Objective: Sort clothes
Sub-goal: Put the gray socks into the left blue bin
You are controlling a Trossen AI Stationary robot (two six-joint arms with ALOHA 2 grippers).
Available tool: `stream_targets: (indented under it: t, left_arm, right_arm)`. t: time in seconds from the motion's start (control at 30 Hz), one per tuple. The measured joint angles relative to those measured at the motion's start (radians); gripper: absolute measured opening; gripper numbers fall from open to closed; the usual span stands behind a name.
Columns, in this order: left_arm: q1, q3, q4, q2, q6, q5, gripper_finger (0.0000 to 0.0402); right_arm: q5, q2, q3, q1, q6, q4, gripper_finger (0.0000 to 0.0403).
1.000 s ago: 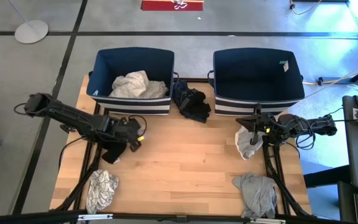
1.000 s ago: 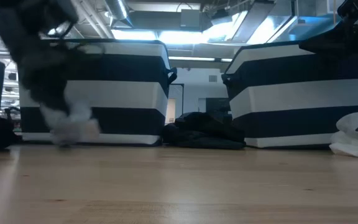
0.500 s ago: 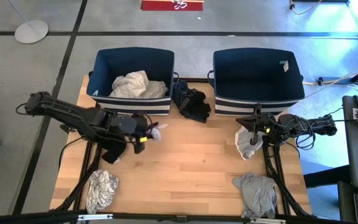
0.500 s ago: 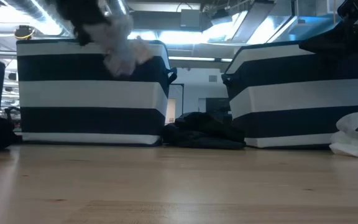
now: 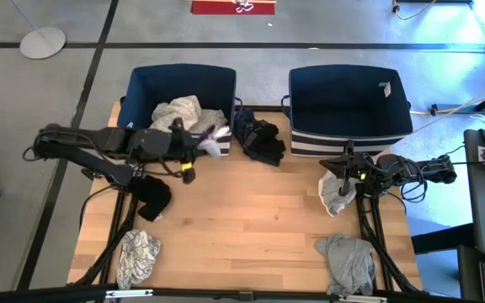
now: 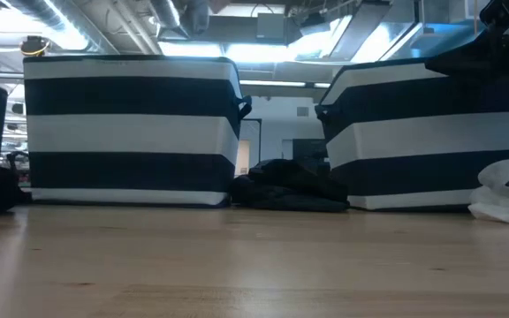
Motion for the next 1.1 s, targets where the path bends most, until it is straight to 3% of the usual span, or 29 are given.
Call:
stream_targets:
  t: [0.13,0.67,1.1]
  left_arm:
    - [0.077,0.025,0.0,-0.001,0.061,-0.045,0.0029]
    - [0.559,0.022,-0.046,0.005,0.126,-0.049,0.0044]
    - [0.697,0.021,-0.176,0.031,0.107,-0.021,0.0045]
  right_arm:
    - [0.0,0.0,0.0,0.0,0.0,0.0,0.0008]
    - [0.0,0.0,0.0,0.0,0.0,0.0,0.0008]
    - [0.0,0.0,0.0,0.0,0.0,-0.002,0.0008]
